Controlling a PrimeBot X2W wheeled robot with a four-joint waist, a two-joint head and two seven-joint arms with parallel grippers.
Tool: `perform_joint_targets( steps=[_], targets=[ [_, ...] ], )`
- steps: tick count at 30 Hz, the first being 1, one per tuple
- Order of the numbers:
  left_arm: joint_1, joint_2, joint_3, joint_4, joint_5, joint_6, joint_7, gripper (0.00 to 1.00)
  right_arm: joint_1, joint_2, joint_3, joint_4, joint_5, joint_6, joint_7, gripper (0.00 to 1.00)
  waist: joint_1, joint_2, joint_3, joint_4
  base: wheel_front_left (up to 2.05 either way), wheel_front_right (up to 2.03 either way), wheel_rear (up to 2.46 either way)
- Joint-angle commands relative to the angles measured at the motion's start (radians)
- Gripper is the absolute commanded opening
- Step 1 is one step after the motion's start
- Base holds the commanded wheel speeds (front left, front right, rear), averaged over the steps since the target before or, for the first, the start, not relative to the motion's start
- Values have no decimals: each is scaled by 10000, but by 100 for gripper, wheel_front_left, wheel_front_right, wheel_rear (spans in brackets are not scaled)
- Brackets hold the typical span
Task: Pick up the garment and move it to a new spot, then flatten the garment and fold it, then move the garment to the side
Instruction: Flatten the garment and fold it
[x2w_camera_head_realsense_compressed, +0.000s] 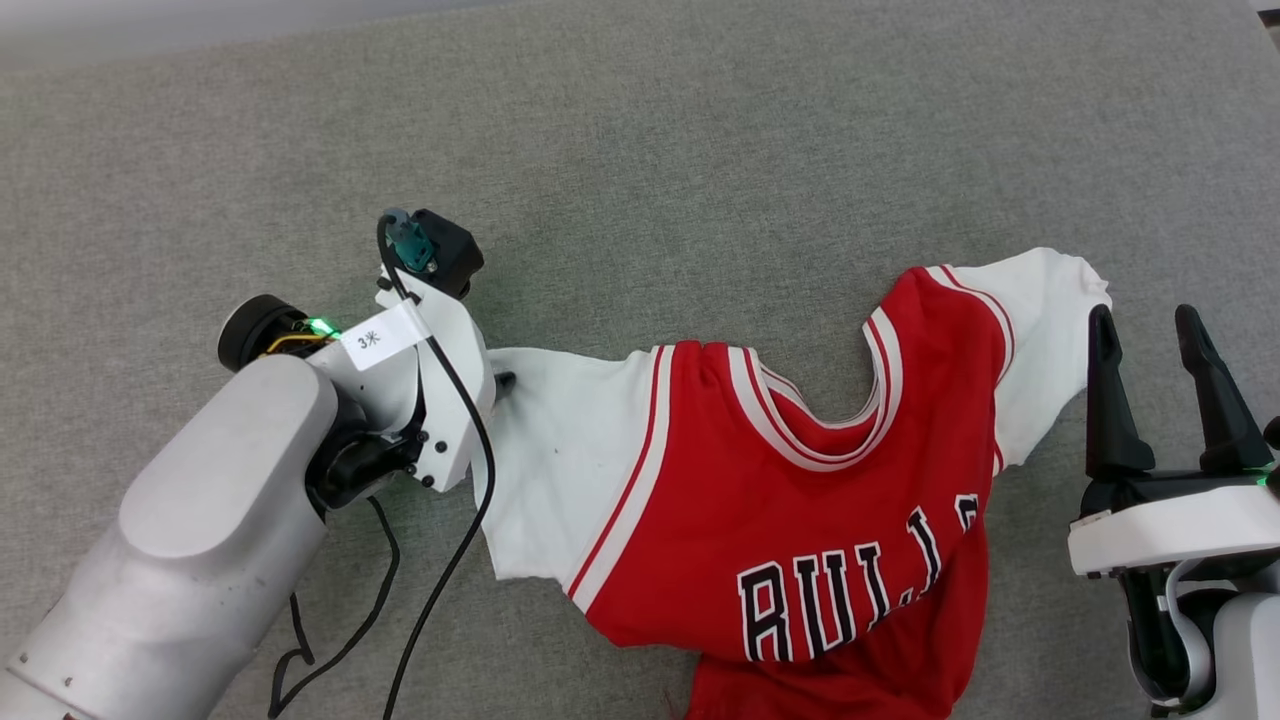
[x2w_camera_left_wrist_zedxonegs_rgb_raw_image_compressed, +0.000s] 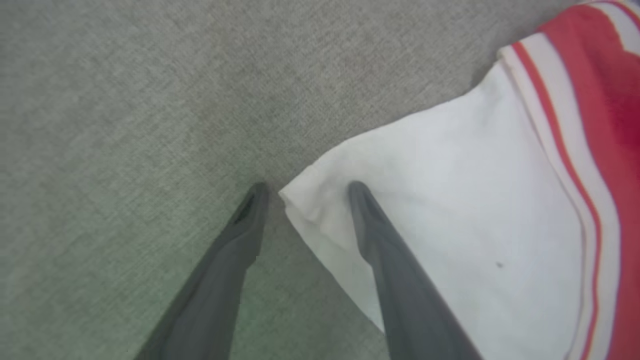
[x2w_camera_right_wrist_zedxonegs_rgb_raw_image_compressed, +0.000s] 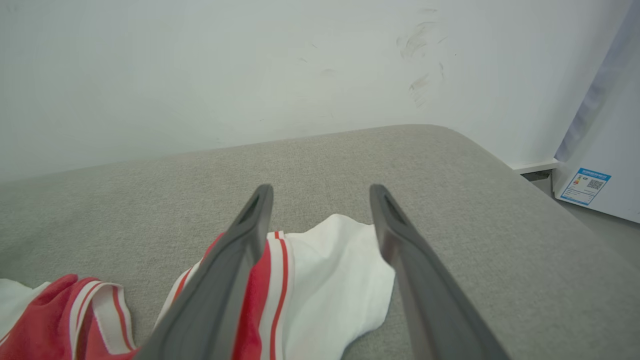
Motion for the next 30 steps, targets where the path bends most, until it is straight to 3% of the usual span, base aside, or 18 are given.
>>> perform_joint_targets(
  steps=[1, 7, 17, 24, 30],
  targets=[
    [332, -75, -260, 262, -25, 1, 52, 0, -79, 56, -18, 23, -65, -7, -17, 100, -1, 0, -41, 36, 0, 0, 0],
    [365, 214, 158, 480, 52, 92, -1016, 0, -3, -77, -17, 111, -224, -7, 186, 100, -1, 0, -421, 295, 0, 0, 0],
    [1596, 861, 1202, -861, -134, 1081, -2831, 0, 579, -785, -64, 420, -680, -7, 2164, 100, -1, 0, -1319, 1199, 0, 0, 0],
    [3242, 1509, 1624, -3195, -473, 1839, -3206, 0, 540, -1639, 207, 166, -653, -7, 4409, 100, -1, 0, -1534, 1708, 0, 0, 0],
    [4236, 2085, 1881, -5463, -481, 2482, -3170, 0, -235, -2643, -51, 80, -4, -9, 7116, 100, -1, 0, -1221, 2017, 0, 0, 0]
  ],
)
